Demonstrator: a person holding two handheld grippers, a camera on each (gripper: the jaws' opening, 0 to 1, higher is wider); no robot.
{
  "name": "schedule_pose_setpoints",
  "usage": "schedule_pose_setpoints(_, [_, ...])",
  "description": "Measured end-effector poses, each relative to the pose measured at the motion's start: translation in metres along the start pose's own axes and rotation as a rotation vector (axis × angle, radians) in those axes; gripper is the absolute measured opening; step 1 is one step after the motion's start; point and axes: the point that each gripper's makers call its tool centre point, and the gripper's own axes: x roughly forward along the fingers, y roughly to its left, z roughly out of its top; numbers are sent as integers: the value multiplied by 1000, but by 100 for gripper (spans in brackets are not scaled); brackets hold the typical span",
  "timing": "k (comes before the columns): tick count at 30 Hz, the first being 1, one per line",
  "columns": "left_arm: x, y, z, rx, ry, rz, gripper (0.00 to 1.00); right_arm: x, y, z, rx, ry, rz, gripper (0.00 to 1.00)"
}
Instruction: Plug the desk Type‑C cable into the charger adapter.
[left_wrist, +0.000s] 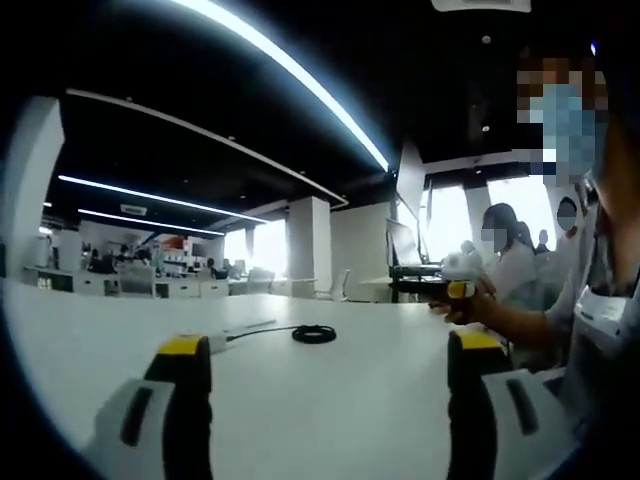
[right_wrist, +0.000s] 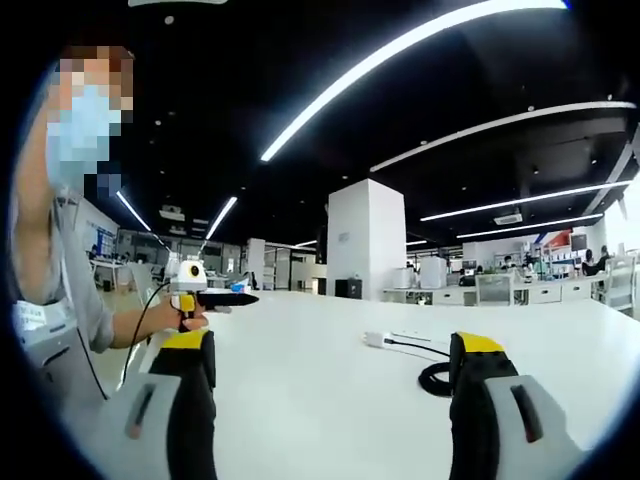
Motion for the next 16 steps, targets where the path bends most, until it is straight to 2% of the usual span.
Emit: schedule_pose_setpoints(16, [6,-8,-8,14,38,-31,100,0,0,-6,-15,26,0,100])
